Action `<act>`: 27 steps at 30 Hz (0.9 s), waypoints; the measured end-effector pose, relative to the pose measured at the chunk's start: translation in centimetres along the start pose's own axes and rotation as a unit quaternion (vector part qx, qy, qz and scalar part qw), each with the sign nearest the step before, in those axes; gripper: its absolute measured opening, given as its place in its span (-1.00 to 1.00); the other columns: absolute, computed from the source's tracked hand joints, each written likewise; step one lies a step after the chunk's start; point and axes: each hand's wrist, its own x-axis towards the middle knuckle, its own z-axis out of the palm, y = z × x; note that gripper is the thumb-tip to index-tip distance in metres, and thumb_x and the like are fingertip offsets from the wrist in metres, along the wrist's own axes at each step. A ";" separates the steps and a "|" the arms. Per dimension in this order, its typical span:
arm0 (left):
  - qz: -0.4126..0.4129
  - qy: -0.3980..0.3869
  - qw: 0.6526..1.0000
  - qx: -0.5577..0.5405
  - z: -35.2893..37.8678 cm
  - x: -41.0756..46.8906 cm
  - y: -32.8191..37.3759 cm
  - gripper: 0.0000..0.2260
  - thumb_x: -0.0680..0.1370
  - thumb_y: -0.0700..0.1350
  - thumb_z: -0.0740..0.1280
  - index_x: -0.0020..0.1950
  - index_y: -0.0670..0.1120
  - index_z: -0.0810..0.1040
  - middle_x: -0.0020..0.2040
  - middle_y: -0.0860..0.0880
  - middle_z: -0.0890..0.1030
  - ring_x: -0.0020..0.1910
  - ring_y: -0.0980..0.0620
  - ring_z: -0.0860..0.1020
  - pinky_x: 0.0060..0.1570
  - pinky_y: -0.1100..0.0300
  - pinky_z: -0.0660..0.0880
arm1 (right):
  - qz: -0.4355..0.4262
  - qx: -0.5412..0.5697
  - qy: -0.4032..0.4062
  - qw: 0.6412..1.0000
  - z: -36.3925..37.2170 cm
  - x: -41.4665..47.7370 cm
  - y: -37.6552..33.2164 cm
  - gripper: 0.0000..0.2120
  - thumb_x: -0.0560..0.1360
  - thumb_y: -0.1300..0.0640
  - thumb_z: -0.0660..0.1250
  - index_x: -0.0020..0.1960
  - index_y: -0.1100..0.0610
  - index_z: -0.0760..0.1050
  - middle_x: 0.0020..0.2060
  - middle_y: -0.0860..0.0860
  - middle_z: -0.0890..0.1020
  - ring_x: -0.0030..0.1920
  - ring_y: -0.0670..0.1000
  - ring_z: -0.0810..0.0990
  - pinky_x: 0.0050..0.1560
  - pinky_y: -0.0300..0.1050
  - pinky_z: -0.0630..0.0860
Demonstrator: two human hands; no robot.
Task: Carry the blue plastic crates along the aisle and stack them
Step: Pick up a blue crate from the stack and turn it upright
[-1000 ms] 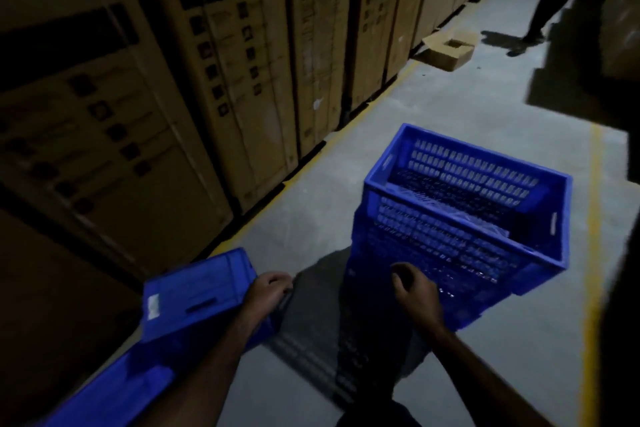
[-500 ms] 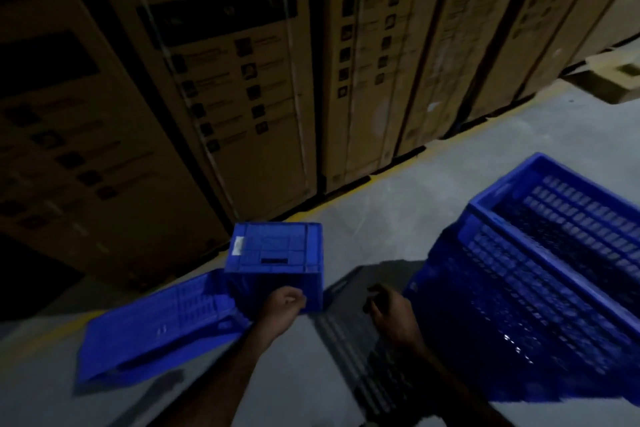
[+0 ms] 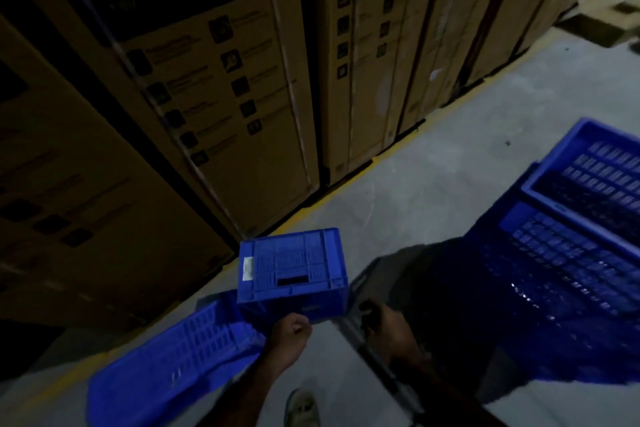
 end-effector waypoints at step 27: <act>0.293 0.204 0.853 0.380 1.7 24.0 -13.2 -0.53 0.58 0.22 0.02 0.18 0.00 0.59 0.01 0.02 0.63 0.04 -0.04 0.54 0.11 -0.01 0.26 | 0.282 0.557 0.145 0.768 20.4 22.7 4.6 -0.84 0.56 0.20 0.16 -0.06 0.12 0.52 -0.16 0.10 0.65 -0.21 0.07 0.62 -0.26 -0.07 0.58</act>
